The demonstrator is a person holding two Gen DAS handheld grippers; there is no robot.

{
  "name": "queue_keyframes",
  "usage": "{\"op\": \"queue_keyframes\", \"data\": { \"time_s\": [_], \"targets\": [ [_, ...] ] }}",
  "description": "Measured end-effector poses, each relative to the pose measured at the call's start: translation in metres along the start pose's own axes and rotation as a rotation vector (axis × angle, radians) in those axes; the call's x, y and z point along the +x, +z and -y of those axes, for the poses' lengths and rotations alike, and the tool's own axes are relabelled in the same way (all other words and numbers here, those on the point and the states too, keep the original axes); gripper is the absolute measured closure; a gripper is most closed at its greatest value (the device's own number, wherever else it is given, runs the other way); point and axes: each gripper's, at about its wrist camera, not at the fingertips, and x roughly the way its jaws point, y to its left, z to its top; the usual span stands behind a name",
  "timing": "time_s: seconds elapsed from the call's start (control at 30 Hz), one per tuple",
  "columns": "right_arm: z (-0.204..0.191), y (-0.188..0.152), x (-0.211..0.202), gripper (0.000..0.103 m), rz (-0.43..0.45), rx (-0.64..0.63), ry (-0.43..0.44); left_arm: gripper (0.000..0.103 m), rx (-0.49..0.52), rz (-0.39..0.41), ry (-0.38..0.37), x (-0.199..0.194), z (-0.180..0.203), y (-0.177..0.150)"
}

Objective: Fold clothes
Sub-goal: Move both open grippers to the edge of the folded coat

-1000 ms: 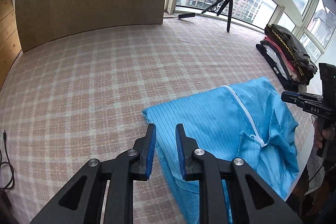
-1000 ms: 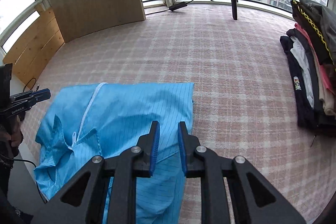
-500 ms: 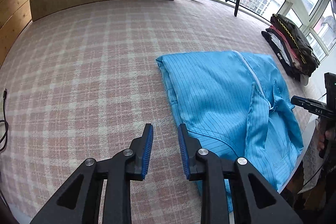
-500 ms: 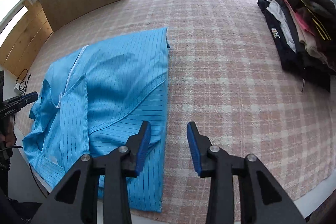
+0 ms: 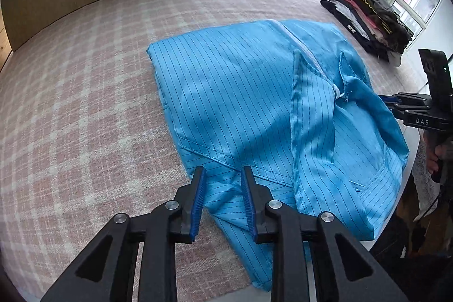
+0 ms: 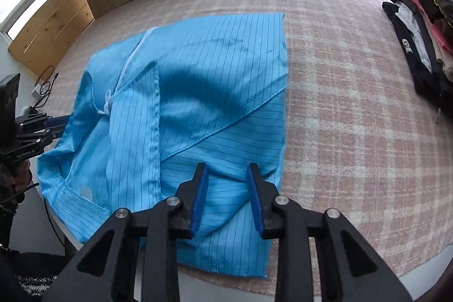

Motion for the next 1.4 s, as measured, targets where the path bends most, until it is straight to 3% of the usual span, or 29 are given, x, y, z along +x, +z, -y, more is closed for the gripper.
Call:
{"op": "queue_keyframes", "data": {
  "time_s": [0.13,0.23,0.4,0.53,0.83,1.03,1.4],
  "targets": [
    [0.006,-0.007,-0.012,0.076,-0.012,0.024,0.006,0.073,-0.093,-0.026,0.081,-0.019,-0.005,0.001],
    [0.014,-0.003,-0.027,0.074,0.042,0.056,-0.021,0.067,-0.114,0.018,0.117,-0.037,0.000,0.004],
    [0.031,0.012,-0.040,0.043,0.141,0.145,-0.075,0.056,-0.143,0.068,0.111,-0.043,0.007,0.010],
    [0.043,0.023,-0.032,0.042,0.109,0.199,0.014,0.053,-0.144,0.068,0.119,-0.040,0.010,0.014],
    [0.052,0.037,0.000,0.042,0.028,0.232,0.027,0.053,-0.351,0.012,-0.042,-0.029,-0.046,0.005],
    [0.056,0.043,0.010,0.037,0.010,0.217,0.031,0.053,-0.374,0.004,-0.018,-0.026,-0.058,0.004],
    [0.034,0.044,0.023,0.033,0.026,0.059,-0.029,0.052,-0.231,-0.073,0.008,-0.001,-0.039,0.011]
  ]
}}
